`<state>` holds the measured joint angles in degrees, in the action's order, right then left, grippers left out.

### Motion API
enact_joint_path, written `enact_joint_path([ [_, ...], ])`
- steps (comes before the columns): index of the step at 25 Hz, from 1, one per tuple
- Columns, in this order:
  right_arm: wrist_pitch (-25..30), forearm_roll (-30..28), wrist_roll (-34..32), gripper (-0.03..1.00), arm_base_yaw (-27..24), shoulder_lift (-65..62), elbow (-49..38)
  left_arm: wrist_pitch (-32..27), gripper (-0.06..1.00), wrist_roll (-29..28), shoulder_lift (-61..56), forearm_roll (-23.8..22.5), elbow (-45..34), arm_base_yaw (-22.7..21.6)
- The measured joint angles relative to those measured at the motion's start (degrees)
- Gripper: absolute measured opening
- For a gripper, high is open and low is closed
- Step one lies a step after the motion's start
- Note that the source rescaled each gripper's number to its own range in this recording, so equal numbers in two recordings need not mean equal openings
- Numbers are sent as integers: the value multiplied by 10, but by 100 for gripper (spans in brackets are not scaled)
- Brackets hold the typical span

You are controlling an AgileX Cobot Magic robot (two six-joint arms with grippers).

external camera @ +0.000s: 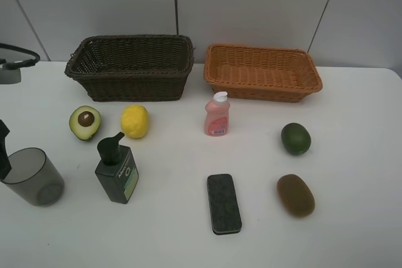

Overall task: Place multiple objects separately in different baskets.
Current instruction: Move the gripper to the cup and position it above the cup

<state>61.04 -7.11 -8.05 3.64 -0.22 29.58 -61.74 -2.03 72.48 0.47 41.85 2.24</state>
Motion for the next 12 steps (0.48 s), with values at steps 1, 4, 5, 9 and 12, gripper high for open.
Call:
enact_joint_path([
  [1, 0, 0, 0, 100, 0, 0, 0, 8, 100, 0, 11, 0, 0, 0],
  [4, 0, 0, 0, 100, 0, 0, 0, 28, 100, 0, 37, 3, 0, 0],
  [5, 0, 0, 0, 100, 0, 0, 0, 34, 100, 0, 43, 5, 0, 0],
  [9, 0, 0, 0, 100, 0, 0, 0, 58, 100, 0, 57, 9, 0, 0],
  [12, 0, 0, 0, 100, 0, 0, 0, 63, 100, 3, 63, 21, 0, 0],
])
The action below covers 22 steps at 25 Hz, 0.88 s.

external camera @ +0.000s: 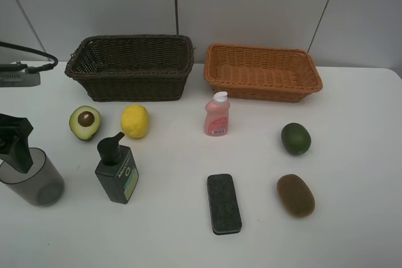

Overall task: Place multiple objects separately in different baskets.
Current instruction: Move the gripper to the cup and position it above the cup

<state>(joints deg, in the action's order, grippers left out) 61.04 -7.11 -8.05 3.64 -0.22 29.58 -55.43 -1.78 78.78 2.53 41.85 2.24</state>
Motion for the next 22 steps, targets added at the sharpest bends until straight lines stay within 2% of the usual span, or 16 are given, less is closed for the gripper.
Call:
enact_joint_path([
  [4, 0, 0, 0, 100, 0, 0, 0, 16, 100, 10, 2, 18, 0, 0],
  [22, 0, 1, 0, 100, 0, 0, 0, 68, 100, 18, 4, 19, 0, 0],
])
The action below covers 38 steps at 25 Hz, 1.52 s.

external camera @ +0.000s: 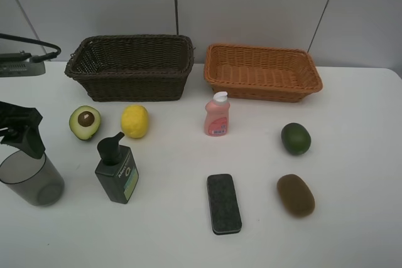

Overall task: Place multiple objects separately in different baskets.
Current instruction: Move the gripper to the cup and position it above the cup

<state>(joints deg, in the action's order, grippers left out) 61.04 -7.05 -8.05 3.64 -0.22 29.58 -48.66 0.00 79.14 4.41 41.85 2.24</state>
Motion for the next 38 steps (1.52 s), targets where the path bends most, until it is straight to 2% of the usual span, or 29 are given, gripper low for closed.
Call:
enact_joint_path([
  [8, 0, 0, 0, 100, 0, 0, 0, 14, 100, 9, 63, 20, 0, 0],
  [16, 0, -1, 0, 100, 0, 0, 0, 22, 100, 10, 82, 21, 0, 0],
  [30, 0, -1, 0, 100, 0, 0, 0, 38, 100, 8, 185, 21, 1, 0],
  [32, 0, -1, 0, 100, 0, 0, 0, 36, 97, 5, 185, 21, 1, 0],
  [34, 0, -1, 0, 100, 0, 0, 0, 31, 79, 0, 185, 21, 1, 0],
  [35, 0, -1, 0, 100, 0, 0, 0, 27, 75, 0, 185, 19, 2, 0],
  [38, 0, -1, 0, 100, 0, 0, 0, 25, 74, -7, 184, 19, 3, 0],
])
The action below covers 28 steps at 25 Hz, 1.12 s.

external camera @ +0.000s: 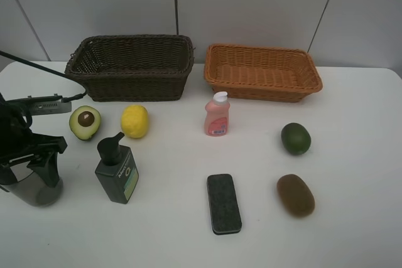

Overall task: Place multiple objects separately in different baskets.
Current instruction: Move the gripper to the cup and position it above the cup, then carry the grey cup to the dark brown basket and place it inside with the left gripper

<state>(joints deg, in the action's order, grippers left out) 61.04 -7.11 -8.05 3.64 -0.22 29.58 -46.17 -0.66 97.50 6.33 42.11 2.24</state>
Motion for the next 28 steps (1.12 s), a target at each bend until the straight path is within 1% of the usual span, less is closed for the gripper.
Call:
enact_joint_path([
  [2, 0, 0, 0, 100, 0, 0, 0, -6, 74, -1, 0, 0, 4, 0],
  [4, 0, 0, 0, 100, 0, 0, 0, -24, 74, -3, -5, 0, 19, 0],
  [7, 0, 1, 0, 100, 0, 0, 0, -81, 74, -3, -30, 0, 57, 0],
  [9, 0, 1, 0, 100, 0, 0, 0, -123, 74, -5, -51, 2, 97, 0],
  [11, 0, 1, 0, 100, 0, 0, 0, -167, 74, -6, -60, 13, 154, 0],
  [14, 0, 1, 0, 100, 0, 0, 0, -199, 74, -8, -57, 41, 239, 0],
  [17, 0, 1, 0, 100, 0, 0, 0, -203, 74, -8, -29, 61, 330, 0],
  [19, 0, 1, 0, 100, 0, 0, 0, -202, 74, -8, 9, 71, 400, 0],
  [24, 0, 1, 0, 100, 0, 0, 0, -179, 74, -9, 131, 82, 573, 0],
  [28, 0, 1, 0, 100, 0, 0, 0, -177, 74, -10, 242, 82, 714, 0],
])
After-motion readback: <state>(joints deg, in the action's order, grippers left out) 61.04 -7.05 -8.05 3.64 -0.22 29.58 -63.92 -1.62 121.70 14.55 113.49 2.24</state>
